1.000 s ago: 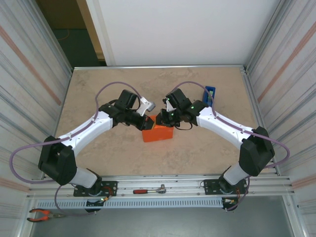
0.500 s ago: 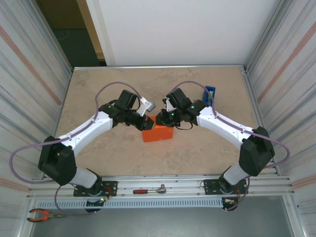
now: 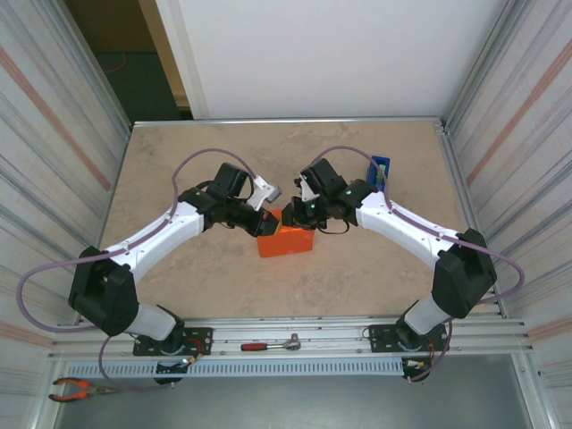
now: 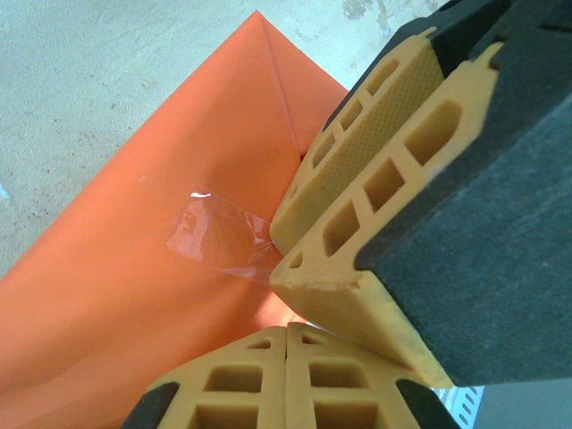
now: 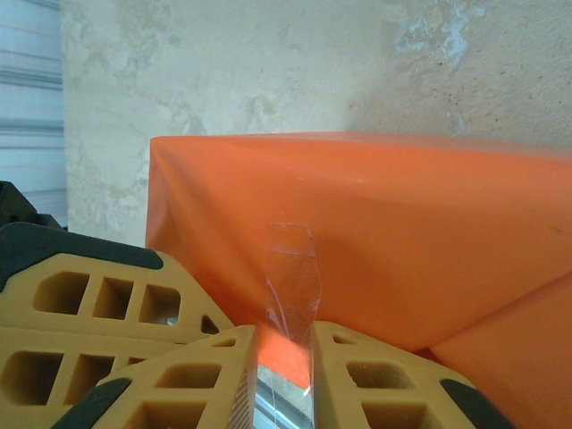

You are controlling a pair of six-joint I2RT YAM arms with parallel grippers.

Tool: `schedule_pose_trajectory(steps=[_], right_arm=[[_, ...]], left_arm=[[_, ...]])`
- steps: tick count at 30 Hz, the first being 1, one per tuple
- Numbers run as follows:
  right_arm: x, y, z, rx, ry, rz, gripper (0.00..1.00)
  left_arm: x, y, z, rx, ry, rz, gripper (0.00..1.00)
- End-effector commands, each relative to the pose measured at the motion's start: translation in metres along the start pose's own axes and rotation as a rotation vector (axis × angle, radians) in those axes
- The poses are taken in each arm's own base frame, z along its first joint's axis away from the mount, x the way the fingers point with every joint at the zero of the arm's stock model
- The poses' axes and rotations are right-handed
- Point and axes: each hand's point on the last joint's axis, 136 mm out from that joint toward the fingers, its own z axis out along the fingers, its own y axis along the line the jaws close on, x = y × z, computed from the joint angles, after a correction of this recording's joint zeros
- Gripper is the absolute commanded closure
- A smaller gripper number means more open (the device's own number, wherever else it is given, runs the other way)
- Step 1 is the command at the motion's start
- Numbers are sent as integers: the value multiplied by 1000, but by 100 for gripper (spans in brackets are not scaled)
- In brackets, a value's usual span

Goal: Wrap the gift box in paper
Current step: Stick the wrapping paper to the gift box.

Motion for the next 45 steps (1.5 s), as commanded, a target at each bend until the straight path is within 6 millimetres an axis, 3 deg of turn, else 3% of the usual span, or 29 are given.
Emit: schedule_pose_trajectory(steps=[1, 23, 27, 33, 39, 41, 45], right_arm=[[8, -1, 0, 19, 46, -13, 76], [9, 12, 1, -32, 54, -43, 71], [11, 10, -2, -27, 55, -45, 67], [11, 0, -21, -23, 24, -29, 59], [-9, 4, -57, -66, -71, -30, 57], [-16, 5, -59, -84, -83, -24, 61], [-29, 14, -47, -160, -69, 4, 88]], left_arm=[[25, 15, 7, -59, 73, -20, 100], [24, 14, 7, -51, 71, -21, 100], [24, 14, 7, -51, 70, -21, 100], [23, 13, 6, -51, 65, -19, 100], [24, 14, 7, -49, 64, -21, 100], [24, 14, 8, -49, 66, -23, 100], [25, 15, 8, -50, 70, -23, 100]])
